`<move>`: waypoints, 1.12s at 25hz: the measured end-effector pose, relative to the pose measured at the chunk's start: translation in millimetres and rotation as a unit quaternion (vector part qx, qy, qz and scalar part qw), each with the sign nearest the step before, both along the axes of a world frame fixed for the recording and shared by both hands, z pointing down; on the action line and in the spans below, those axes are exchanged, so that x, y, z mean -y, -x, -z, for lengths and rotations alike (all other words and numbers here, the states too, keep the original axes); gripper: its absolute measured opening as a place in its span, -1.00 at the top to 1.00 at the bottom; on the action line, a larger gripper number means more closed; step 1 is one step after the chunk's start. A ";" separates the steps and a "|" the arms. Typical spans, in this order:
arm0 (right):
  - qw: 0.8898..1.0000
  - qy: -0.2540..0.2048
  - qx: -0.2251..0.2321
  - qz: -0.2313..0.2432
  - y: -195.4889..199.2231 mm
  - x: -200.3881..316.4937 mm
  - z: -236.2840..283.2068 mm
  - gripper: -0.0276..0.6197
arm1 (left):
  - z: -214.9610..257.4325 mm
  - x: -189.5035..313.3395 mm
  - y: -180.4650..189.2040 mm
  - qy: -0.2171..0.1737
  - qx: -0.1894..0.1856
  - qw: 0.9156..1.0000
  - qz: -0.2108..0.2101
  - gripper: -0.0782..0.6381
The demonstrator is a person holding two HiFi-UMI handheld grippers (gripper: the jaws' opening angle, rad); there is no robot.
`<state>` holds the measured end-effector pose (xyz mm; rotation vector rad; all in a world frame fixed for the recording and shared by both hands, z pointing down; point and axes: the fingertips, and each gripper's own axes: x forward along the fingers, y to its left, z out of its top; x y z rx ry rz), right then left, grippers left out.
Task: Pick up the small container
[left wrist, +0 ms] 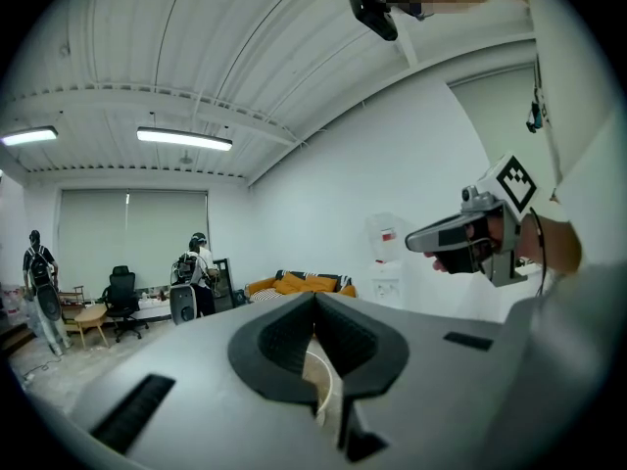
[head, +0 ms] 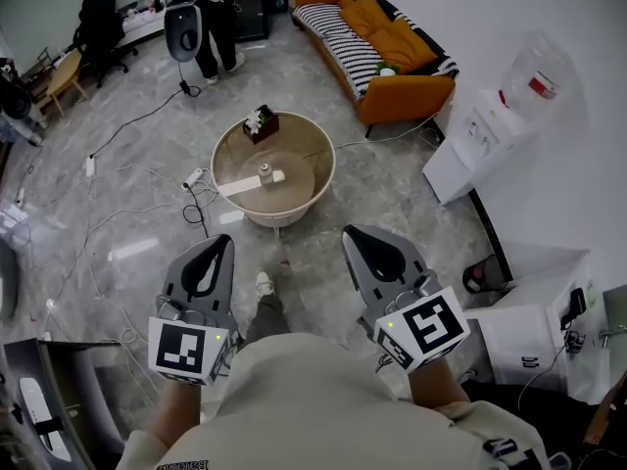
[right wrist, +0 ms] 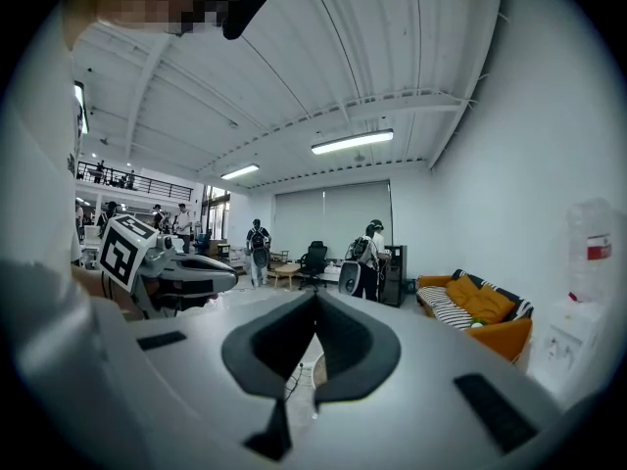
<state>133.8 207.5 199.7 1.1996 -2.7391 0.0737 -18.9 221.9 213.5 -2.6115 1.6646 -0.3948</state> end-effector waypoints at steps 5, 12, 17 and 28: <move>1.000 0.006 -0.015 0.001 26.4 39.1 -0.3 0.92 | 2.0 42.0 26.7 -0.007 -0.019 1.000 0.002 0.76; 0.999 0.018 -0.032 -0.005 67.1 110.6 0.5 0.92 | 0.3 115.8 67.2 0.007 -0.021 1.000 -0.006 0.76; 0.999 0.023 -0.038 -0.011 103.6 166.4 4.1 0.92 | 0.3 169.4 105.3 0.025 -0.011 1.000 -0.008 0.76; 0.999 0.022 -0.044 -0.017 173.4 270.0 7.3 0.92 | -7.0 276.0 175.8 0.024 -0.015 1.000 -0.012 0.76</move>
